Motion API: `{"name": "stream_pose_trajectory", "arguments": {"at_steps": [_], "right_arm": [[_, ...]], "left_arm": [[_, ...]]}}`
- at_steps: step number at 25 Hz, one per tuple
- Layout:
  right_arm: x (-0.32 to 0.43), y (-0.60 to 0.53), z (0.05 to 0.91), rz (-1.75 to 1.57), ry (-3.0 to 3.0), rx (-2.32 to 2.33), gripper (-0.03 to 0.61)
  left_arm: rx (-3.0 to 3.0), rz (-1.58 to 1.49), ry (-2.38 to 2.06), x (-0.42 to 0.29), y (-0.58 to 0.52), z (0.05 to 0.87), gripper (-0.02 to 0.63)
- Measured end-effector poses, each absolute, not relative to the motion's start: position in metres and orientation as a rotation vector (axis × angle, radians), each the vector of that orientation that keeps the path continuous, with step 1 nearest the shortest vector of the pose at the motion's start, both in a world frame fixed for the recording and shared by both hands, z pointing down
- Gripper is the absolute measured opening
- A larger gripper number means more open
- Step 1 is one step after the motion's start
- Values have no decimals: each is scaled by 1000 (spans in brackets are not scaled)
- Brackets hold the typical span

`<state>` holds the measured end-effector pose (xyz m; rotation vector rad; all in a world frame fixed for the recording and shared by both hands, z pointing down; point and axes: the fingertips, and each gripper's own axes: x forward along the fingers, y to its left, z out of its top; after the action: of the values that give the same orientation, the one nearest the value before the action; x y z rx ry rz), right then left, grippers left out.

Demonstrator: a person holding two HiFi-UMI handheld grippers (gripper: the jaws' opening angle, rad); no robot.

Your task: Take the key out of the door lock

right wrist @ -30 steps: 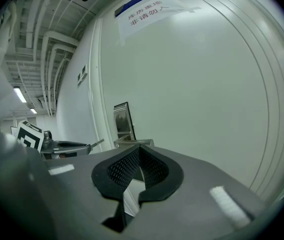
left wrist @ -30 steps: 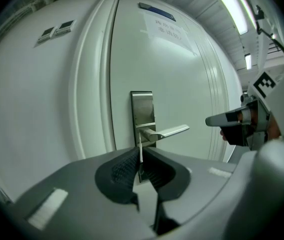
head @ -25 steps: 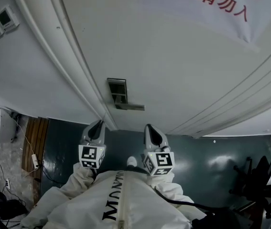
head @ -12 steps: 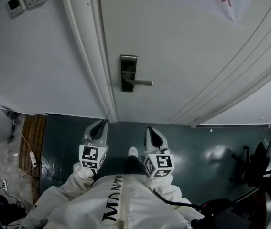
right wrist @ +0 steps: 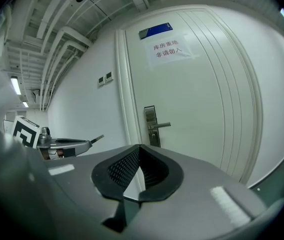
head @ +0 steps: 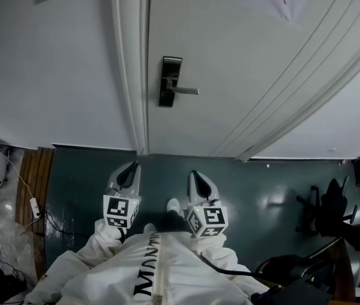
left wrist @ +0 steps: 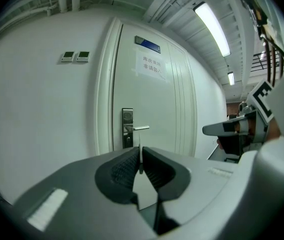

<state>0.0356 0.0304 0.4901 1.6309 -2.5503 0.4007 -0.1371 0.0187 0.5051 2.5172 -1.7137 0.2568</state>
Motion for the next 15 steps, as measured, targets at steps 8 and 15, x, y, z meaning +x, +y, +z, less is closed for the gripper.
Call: {"name": "stream_pose_trajectory", "arguments": {"at_steps": [8,15], "right_arm": [[37,25,478,339,-2593,1562,-2],[57,13,474,336,-2623,1546,-2]], "left_arm": [[2507,243,-1766,-126,21,493,23],[2505,259,-1790,-104,12,485,23]]}}
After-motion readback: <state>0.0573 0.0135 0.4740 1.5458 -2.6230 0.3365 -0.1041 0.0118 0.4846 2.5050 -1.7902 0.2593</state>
